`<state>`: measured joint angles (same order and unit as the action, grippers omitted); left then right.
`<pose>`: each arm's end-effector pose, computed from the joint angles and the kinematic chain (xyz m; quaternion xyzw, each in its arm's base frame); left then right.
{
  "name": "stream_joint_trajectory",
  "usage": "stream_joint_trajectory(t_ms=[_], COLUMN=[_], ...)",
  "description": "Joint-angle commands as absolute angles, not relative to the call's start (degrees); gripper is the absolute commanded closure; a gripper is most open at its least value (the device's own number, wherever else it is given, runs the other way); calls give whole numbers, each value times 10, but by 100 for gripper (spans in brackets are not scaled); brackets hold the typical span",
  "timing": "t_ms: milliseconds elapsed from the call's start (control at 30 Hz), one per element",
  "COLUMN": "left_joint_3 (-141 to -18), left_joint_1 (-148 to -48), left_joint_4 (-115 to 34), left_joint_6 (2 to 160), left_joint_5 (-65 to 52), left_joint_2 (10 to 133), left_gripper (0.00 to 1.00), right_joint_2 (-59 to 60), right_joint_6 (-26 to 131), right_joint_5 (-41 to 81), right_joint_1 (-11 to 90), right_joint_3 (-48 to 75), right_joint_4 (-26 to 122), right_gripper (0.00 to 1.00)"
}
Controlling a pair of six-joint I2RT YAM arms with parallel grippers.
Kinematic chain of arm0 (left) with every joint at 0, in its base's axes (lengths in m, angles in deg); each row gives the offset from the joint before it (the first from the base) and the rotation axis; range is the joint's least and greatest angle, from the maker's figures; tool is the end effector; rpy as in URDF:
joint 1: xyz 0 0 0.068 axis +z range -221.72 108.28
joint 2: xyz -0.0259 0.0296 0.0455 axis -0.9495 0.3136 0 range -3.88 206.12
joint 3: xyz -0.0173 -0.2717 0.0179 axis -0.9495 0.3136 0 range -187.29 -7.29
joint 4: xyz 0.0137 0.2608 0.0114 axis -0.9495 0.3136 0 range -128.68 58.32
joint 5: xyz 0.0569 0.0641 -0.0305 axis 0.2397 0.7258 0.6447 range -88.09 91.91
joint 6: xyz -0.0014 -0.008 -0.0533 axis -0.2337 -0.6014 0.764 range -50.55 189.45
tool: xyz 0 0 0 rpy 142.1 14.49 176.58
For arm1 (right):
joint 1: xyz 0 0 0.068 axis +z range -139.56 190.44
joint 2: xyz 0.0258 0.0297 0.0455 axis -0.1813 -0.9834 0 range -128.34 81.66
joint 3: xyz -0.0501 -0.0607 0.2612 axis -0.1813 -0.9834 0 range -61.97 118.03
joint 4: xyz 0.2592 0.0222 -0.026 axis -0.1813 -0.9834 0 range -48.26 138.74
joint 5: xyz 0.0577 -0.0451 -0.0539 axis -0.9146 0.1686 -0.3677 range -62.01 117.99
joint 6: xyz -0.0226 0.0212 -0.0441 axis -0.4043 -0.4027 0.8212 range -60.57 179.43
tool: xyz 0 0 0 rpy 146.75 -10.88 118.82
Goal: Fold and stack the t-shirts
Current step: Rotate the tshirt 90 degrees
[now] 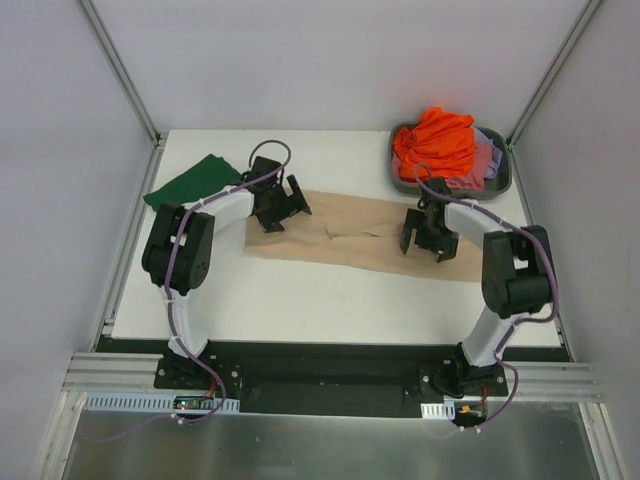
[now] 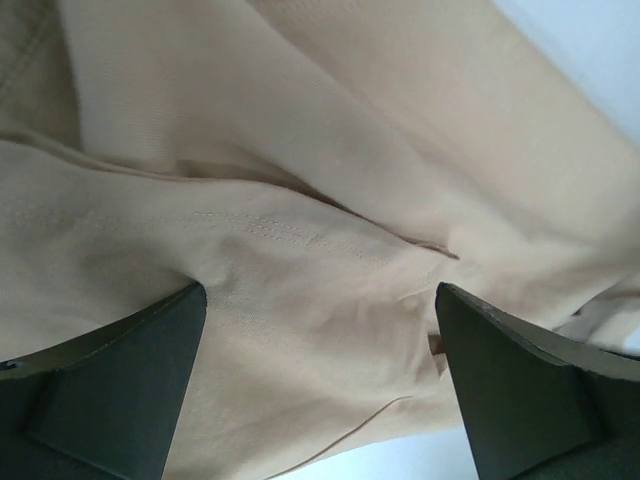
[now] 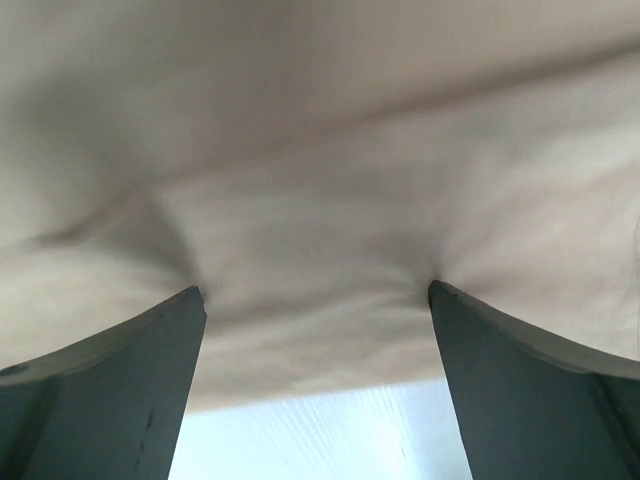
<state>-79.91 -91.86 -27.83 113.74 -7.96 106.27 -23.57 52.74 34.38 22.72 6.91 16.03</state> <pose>0.3868 -0.1484 0.1781 -0.1650 0.9171 -0.2567 0.2566 0.3540 0.0731 0.1692 -0.0377 0.9811 -0.0242 0.1880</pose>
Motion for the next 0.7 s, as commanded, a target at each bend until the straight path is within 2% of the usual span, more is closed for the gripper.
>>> stream_joint_trajectory(t_ms=[0, 133, 200, 400, 533, 667], left_joint_3=[-845, -935, -991, -1218, -1338, -1440], left_joint_1=[-915, -911, -910, -908, -902, -892], left_joint_4=[-278, -268, -266, -265, -266, -300], left_joint_6=[1136, 1151, 1163, 1238, 1281, 1302], left_joint_5=[-106, -153, -176, -284, -259, -281], left_joint_2=[1145, 1203, 1238, 1393, 1470, 1526], left_gripper=[1, 1, 1, 1, 1, 1], right_joint_2=[-115, -55, -44, -52, -32, 0], right_joint_6=[449, 412, 394, 341, 367, 409], right_joint_5=[314, 286, 235, 153, 258, 323], right_joint_1=[247, 327, 378, 523, 531, 527], right_joint_3=[-65, -150, -170, -161, -102, -68], right_joint_4=[152, 156, 157, 193, 90, 59], right_gripper=[4, 4, 4, 4, 4, 4])
